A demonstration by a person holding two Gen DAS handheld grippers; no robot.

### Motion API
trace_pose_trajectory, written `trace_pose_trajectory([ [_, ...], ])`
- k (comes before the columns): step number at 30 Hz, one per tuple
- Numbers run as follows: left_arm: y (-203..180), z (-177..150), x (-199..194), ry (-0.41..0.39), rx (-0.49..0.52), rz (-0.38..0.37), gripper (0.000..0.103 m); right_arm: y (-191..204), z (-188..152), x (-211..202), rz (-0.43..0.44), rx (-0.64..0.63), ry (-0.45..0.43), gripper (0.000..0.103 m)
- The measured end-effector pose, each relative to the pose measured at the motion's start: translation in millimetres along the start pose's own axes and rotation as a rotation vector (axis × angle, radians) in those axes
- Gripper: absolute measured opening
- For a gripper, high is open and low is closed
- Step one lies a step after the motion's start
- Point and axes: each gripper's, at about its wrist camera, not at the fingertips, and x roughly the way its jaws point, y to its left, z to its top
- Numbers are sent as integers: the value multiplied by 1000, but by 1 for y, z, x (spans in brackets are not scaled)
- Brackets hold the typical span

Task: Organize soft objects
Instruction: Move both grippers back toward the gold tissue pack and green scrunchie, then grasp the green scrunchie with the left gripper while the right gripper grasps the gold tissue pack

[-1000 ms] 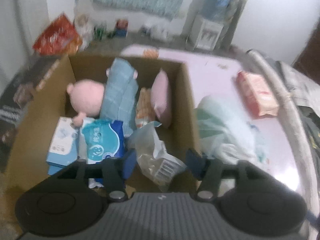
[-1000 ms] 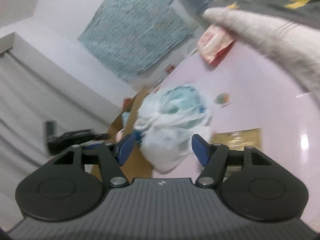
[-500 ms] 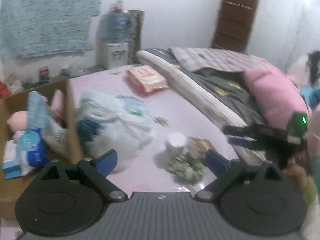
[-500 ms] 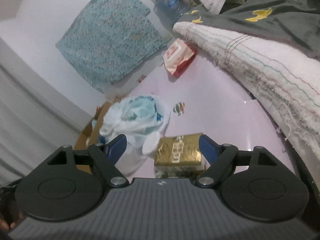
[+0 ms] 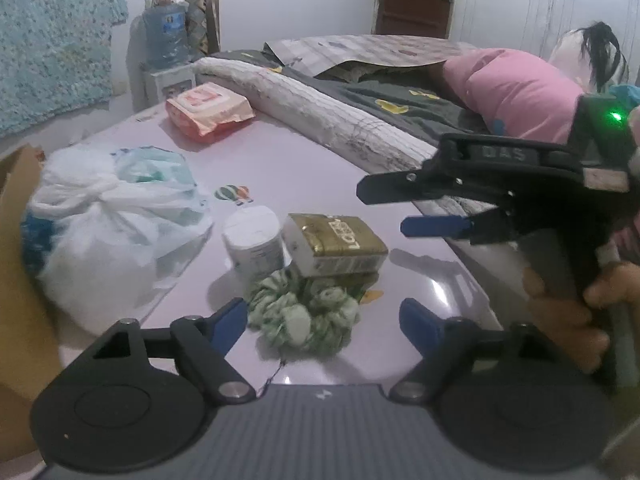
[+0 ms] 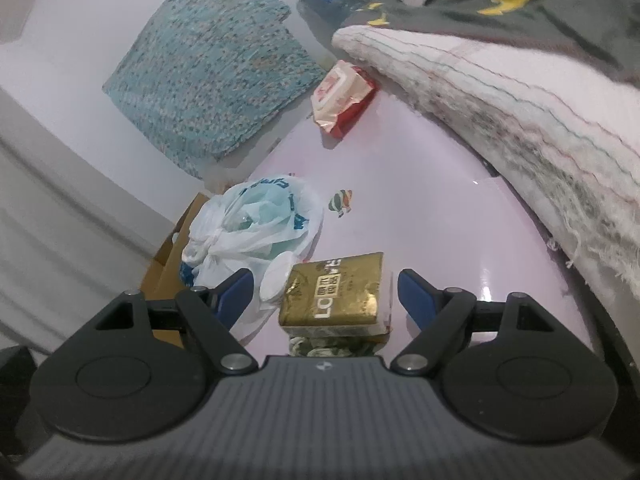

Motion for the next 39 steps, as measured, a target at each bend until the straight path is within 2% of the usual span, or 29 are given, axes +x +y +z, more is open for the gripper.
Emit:
trace_pose_trajectory([
  [2,3,5,17,15,-18,-11,77,-5,1,3,2,14,-4,68],
  [4,7,9,31,31,-35,-19,70,-6,3,7,8,11,-2,53],
  [7,11,13,47,45,-58,-33,66,-4,7,14,18,-12,0,44],
  [12,11,18,58,35,-71,-55,63,-2,11,31,-11,-47,21,37],
  [16,7,21,56,12,-68,-86,63,-8,12,34,10,-9,31,35],
  [21,0,23,56,1,-43,-73,64,-14,13,29,8,15,29,35],
  [24,2,21,60,25,-65,-89,64,-8,20,29,9,-23,23,37],
  [27,3,19,60,25,-67,-74,64,1,32,38,15,-80,23,37],
  [31,-4,13,49,-7,-24,-38,65,5,44,66,27,-101,76,41],
  [35,-6,6,47,11,-22,-70,65,5,45,90,31,-107,161,44],
  [39,-2,-2,54,50,-49,-79,64,3,35,79,43,-89,194,47],
])
